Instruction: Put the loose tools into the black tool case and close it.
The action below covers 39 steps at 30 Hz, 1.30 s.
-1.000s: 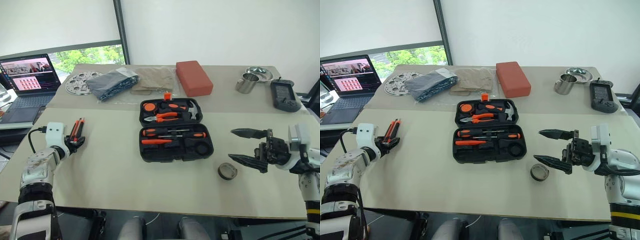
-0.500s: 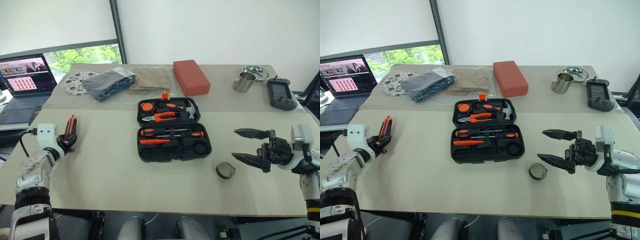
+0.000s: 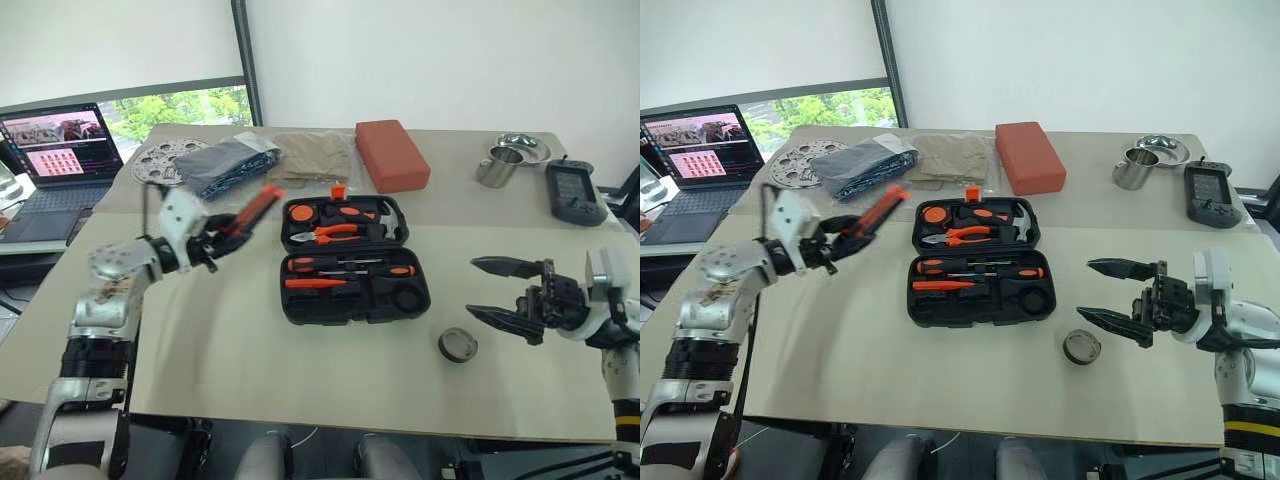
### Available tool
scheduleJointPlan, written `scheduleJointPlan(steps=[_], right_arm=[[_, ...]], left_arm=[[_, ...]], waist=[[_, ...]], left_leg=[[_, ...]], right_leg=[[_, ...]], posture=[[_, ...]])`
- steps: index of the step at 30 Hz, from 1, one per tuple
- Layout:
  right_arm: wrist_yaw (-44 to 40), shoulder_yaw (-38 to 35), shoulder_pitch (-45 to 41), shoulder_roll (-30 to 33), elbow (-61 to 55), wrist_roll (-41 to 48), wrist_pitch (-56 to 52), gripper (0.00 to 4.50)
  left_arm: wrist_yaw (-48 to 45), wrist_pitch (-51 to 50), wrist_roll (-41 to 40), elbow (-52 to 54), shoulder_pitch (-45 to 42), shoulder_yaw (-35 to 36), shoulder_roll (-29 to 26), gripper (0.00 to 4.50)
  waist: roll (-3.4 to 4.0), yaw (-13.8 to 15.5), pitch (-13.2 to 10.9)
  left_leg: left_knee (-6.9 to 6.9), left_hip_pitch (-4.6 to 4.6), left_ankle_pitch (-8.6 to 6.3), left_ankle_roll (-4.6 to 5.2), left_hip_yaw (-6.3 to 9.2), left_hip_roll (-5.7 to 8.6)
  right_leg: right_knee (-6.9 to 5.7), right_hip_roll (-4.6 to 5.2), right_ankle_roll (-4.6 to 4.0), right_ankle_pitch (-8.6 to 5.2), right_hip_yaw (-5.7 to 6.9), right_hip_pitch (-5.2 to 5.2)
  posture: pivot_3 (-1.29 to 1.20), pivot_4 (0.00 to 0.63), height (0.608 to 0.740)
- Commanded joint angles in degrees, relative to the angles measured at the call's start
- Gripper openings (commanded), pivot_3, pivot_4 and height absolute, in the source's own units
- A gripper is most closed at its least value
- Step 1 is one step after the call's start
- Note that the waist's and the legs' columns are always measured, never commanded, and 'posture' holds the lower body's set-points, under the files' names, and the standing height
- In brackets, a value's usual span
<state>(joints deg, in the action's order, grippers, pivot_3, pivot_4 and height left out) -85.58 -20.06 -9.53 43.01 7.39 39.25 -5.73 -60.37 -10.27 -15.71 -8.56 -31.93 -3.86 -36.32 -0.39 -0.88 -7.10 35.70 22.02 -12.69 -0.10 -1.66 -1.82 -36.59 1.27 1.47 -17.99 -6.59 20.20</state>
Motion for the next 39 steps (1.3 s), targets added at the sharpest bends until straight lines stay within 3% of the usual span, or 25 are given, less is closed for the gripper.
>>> scheduleJointPlan(steps=[1,14,23,38,39], right_arm=[[0.3,-2.4,1.0,0.9,-1.4,0.2,1.4,4.5],[3.8,-6.1,8.3,0.1,-7.2,0.7,2.3,4.5],[4.4,-5.8,8.5,0.3,-7.2,0.8,2.8,4.5],[6.0,-5.7,8.9,0.4,-9.1,0.7,2.4,4.5],[6.1,-5.6,8.8,0.4,-9.2,0.7,2.3,4.5]], left_arm=[[-5.6,-0.4,2.1,4.7,-2.6,-6.3,0.1,1.78],[-7.0,-5.7,8.0,10.5,-2.0,-15.8,1.4,1.78],[-9.4,-3.6,16.0,4.6,-7.8,-22.5,2.4,1.78],[-9.4,-5.5,14.6,0.9,-7.9,-20.6,7.4,1.78],[-9.0,-4.9,14.7,-0.1,-7.9,-20.3,7.7,2.58]], waist=[[0.0,-0.2,0.0],[-0.1,-0.5,-0.1],[-0.22,-0.2,-0.2],[-0.2,0.2,-0.2],[-0.2,0.2,-0.2]], left_leg=[[0.01,0.0,0.0,0.0,-0.02,-0.02],[0.06,0.04,0.0,0.01,0.09,-0.02],[0.12,0.04,0.01,0.02,0.05,0.02],[0.14,0.1,0.0,0.02,0.08,0.03],[0.15,0.12,0.0,0.02,0.08,0.04]], right_leg=[[0.0,-0.05,0.0,0.0,-0.07,0.0],[0.01,-0.11,0.01,-0.01,-0.22,-0.02],[0.02,-0.11,0.02,-0.02,-0.24,-0.03],[0.06,-0.1,0.03,-0.02,-0.24,-0.04],[0.07,-0.1,0.03,-0.02,-0.23,-0.04]], posture=[[0.0,0.15,0.74],[0.0,0.15,0.74],[0.0,0.15,0.74],[0.0,0.15,0.74],[0.0,0.15,0.74]])
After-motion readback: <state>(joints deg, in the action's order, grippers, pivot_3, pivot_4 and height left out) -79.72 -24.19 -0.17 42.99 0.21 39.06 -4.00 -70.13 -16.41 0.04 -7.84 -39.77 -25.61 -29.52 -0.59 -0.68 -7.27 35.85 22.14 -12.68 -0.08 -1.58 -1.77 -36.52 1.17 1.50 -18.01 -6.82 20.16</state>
